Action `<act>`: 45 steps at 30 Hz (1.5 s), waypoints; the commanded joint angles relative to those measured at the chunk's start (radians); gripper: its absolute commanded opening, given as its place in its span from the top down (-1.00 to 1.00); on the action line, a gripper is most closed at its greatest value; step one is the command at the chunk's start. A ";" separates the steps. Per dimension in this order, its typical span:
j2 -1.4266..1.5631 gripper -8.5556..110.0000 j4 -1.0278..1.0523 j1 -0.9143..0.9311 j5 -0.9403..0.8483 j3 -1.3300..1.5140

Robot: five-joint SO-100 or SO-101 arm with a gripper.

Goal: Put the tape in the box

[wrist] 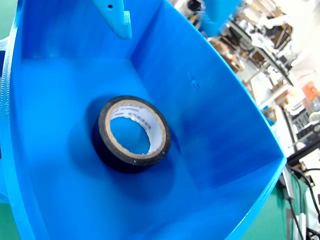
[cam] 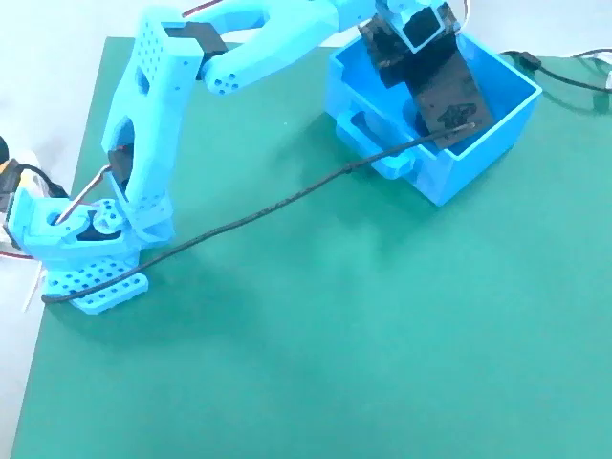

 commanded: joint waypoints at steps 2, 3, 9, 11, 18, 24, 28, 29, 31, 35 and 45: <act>0.017 0.38 -0.014 -0.018 0.026 -0.112; 0.015 0.38 -0.014 -0.018 0.029 -0.112; 0.015 0.37 -0.011 -0.012 0.034 -0.112; 0.015 0.37 -0.009 -0.009 0.034 -0.112; 0.021 0.38 -0.008 0.003 0.028 -0.114; 0.041 0.38 0.002 0.023 0.028 -0.114; 0.080 0.38 0.029 0.049 0.028 -0.114; 0.092 0.38 0.041 0.057 0.028 -0.114; 0.123 0.38 0.072 0.075 0.028 -0.114; 0.190 0.37 0.147 0.124 0.029 -0.114; 0.344 0.38 0.357 0.268 0.021 -0.104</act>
